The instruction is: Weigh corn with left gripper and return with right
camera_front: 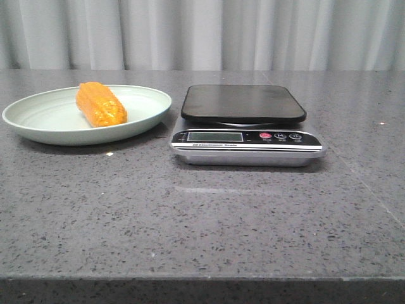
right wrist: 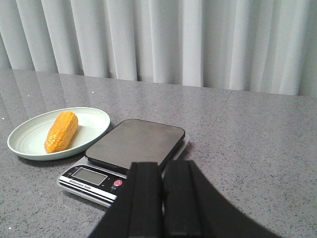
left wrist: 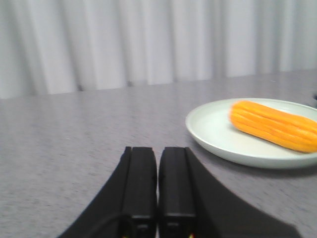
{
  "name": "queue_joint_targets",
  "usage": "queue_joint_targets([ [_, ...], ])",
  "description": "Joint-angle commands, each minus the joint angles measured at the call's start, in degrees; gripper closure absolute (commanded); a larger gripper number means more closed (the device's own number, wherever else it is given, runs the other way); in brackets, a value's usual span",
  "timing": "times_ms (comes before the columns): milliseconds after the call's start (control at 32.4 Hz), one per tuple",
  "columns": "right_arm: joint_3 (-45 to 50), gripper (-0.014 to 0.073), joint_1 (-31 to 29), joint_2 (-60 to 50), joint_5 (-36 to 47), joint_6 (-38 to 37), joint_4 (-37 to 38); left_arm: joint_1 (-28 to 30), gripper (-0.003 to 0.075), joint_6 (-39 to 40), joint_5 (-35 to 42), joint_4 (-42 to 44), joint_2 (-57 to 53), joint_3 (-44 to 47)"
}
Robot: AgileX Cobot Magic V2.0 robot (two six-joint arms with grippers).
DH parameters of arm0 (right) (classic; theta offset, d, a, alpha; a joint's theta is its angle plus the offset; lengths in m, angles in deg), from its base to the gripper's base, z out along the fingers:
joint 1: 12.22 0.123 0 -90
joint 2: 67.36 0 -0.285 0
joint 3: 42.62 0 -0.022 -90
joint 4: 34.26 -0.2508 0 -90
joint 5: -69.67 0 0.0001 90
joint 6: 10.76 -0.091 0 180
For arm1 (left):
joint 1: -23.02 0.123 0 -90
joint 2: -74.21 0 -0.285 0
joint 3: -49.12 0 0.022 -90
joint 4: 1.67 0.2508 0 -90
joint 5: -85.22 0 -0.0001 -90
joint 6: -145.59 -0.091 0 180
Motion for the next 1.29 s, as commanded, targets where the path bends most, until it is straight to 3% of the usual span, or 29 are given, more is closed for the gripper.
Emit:
queue_joint_targets([
  [0, -1.3, 0.0431, -0.2, 0.7, 3.9, 0.6, 0.0, 3.1, 0.0594, -0.1, 5.9, -1.2, -1.2, 0.4],
  [1079, -1.1, 0.0431, -0.3, 0.6, 4.2, 0.6, 0.2, 1.7, 0.0594, 0.0, 5.9, -2.0, -1.2, 0.4],
  [1264, 4.2, 0.0431, -8.4, 0.3, 9.5, 0.6, 1.5, 1.7, 0.0594, 0.0, 5.9, -2.0, -1.2, 0.4],
])
